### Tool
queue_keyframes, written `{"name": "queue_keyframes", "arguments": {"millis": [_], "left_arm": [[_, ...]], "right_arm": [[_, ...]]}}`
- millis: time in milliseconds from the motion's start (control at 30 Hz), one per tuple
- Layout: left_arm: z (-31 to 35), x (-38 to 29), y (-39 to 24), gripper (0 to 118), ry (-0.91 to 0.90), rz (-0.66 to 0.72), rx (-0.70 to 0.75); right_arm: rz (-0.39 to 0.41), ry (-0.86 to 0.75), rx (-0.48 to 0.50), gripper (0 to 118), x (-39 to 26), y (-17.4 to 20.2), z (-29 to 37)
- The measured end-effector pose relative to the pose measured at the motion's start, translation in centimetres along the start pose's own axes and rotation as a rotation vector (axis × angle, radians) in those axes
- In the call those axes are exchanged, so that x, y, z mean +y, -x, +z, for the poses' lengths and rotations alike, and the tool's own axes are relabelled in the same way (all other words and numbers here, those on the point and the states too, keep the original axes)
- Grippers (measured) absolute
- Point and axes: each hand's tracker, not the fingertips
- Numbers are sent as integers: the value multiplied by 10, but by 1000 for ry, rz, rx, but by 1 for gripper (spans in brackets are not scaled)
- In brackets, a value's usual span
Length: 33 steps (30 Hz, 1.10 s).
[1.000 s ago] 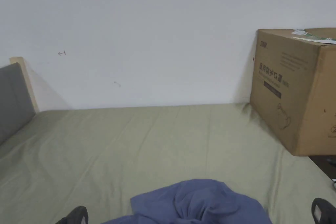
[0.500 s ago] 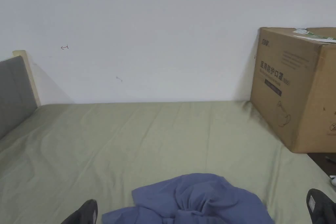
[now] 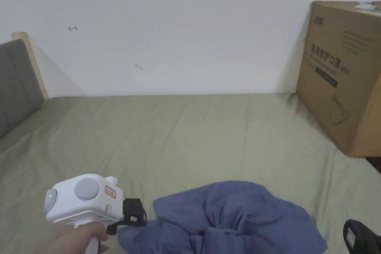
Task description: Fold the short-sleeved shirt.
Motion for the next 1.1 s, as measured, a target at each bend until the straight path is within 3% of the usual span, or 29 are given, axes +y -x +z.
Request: {"name": "queue_keyframes", "arguments": {"millis": [200, 367, 433, 467, 500, 533, 667, 733, 800, 833, 900, 933, 967, 1000, 1033, 1100], "left_arm": [[-29, -6, 6, 113, 8, 37, 17], [-74, -10, -3, 110, 12, -68, 57], [-73, -24, -9, 86, -49, -106, 57], [-72, -30, -12, 67, -66, -150, 96], [-85, -26, -5, 32, -90, -222, 161], [-82, -30, -3, 5, -125, -261, 194], [-33, -57, -3, 4, -218, -158, -65], [-22, -72, -4, 4, -256, -163, -65], [-14, -76, -6, 4, -278, -175, -74], [-12, -81, -6, 4, -281, -172, -82], [-10, -84, -4, 4, -285, -167, -93], [-10, -88, -4, 4, -295, -163, -96], [-10, -91, -4, 4, -300, -161, -99], [-10, -93, -3, 4, -302, -161, -105], [-7, -91, -7, 4, -303, -160, -109], [-8, -93, -8, 4, -298, -159, -108]], "right_arm": [[0, 73, -4, 0, -10, -5, -23], [-18, 143, -9, 0, -23, -2, -42], [-21, 158, -5, 0, -26, 0, -47], [-23, 163, -3, 0, -28, 2, -48], [-27, 169, 5, 0, -29, 2, -51], [-29, 173, 13, 0, -28, 3, -56], [-14, 155, 65, 0, -13, 0, -90], [21, 188, 84, 0, 4, -3, -136], [92, 321, 91, 0, 18, -3, -200], [110, 439, 142, 0, 22, -3, -237], [45, 660, 223, 0, 25, -1, -305], [-7, 753, 222, 4, 21, 0, -335], [-86, 787, 205, 27, 14, 0, -360], [-136, 843, 214, 83, 6, -5, -388], [-169, 924, 222, 114, -4, -5, -416], [-53, 1000, 139, 115, -25, 2, -451]]}}
